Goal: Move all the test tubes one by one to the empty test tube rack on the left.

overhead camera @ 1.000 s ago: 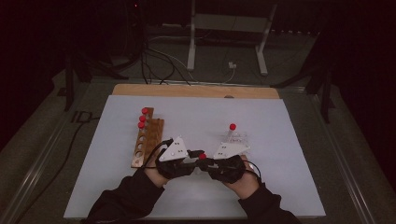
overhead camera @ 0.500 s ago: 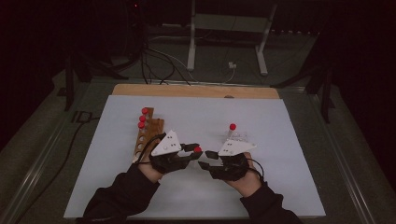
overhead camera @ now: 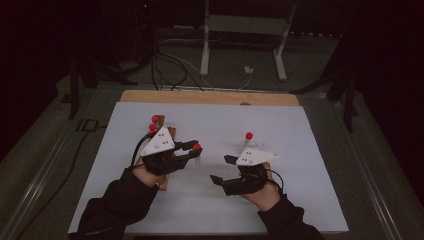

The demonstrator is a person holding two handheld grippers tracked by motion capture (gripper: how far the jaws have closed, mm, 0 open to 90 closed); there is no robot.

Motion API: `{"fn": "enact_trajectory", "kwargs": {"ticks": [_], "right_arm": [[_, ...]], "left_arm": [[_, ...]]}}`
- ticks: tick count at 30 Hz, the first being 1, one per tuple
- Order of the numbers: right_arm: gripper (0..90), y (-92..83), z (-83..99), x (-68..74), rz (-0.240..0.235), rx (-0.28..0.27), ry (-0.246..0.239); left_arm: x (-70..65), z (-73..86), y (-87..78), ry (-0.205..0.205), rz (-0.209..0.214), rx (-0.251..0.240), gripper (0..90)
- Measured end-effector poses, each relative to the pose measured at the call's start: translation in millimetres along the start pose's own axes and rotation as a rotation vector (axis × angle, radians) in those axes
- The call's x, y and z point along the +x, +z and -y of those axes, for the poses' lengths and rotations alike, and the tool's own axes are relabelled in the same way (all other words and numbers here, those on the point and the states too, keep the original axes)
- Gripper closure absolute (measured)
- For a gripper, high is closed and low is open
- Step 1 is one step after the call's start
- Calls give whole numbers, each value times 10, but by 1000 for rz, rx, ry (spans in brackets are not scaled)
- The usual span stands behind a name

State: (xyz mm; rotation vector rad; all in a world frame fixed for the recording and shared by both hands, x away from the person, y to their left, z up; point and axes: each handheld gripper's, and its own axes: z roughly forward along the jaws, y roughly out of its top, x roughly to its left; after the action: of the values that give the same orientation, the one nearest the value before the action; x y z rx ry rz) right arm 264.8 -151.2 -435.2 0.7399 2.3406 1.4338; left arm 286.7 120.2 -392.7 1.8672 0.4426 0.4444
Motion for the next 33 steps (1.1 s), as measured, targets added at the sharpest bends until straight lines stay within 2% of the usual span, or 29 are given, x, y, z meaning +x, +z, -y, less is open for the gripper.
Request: {"fn": "enact_trajectory", "kwargs": {"ticks": [5,9,15,18,25,33], "right_arm": [[130,-19,-6,-9,13,-21,19],[29,-33,-7,-20,0,-31,28],[20,-71,-10,-59,-9,-52,52],[18,-77,-9,-67,6,-53,49],[0,-71,-10,-64,1,-48,40],[0,-70,-13,-58,1,-49,37]], "left_arm": [[91,-27,-128,-3,-46,-13,719],[168,-31,-226,-15,-79,-28,720],[274,-29,-341,-25,-131,-33,720],[314,-26,-391,-31,-152,-37,720],[399,-2,-506,-34,-206,-35,720],[532,89,-633,-63,-268,-31,720]]}}
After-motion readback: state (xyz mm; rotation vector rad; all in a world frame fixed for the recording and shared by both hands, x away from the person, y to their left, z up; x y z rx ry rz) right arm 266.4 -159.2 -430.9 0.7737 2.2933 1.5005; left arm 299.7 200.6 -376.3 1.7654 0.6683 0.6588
